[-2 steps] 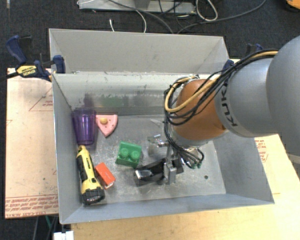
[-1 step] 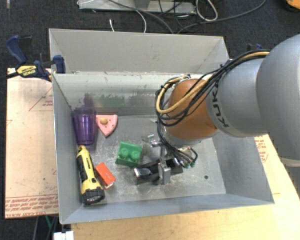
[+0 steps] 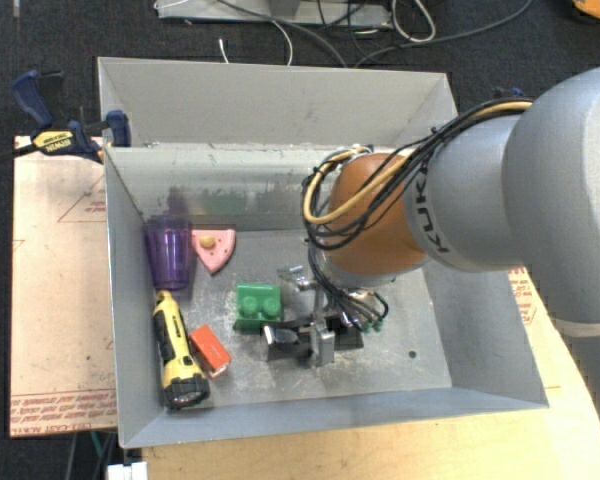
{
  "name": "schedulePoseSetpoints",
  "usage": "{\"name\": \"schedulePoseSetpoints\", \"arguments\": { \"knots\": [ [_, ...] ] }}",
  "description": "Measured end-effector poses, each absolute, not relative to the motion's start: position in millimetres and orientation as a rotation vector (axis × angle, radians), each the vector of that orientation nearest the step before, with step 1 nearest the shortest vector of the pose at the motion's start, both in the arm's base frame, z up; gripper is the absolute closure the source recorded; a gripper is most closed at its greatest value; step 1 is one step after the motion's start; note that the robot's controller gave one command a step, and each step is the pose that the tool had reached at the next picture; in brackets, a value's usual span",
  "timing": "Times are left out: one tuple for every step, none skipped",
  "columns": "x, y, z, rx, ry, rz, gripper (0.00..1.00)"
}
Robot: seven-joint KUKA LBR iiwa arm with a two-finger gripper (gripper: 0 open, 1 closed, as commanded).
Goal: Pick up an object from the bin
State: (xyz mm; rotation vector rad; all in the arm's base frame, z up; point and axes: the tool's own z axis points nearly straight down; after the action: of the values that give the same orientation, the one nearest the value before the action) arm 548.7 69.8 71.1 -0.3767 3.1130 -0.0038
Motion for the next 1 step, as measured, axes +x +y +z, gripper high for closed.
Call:
{"name": "schedulePoseSetpoints", "arguments": {
  "knots": [
    [523.9, 59.6, 71.2, -0.278, 3.116, 0.001, 0.00]
  ]
}}
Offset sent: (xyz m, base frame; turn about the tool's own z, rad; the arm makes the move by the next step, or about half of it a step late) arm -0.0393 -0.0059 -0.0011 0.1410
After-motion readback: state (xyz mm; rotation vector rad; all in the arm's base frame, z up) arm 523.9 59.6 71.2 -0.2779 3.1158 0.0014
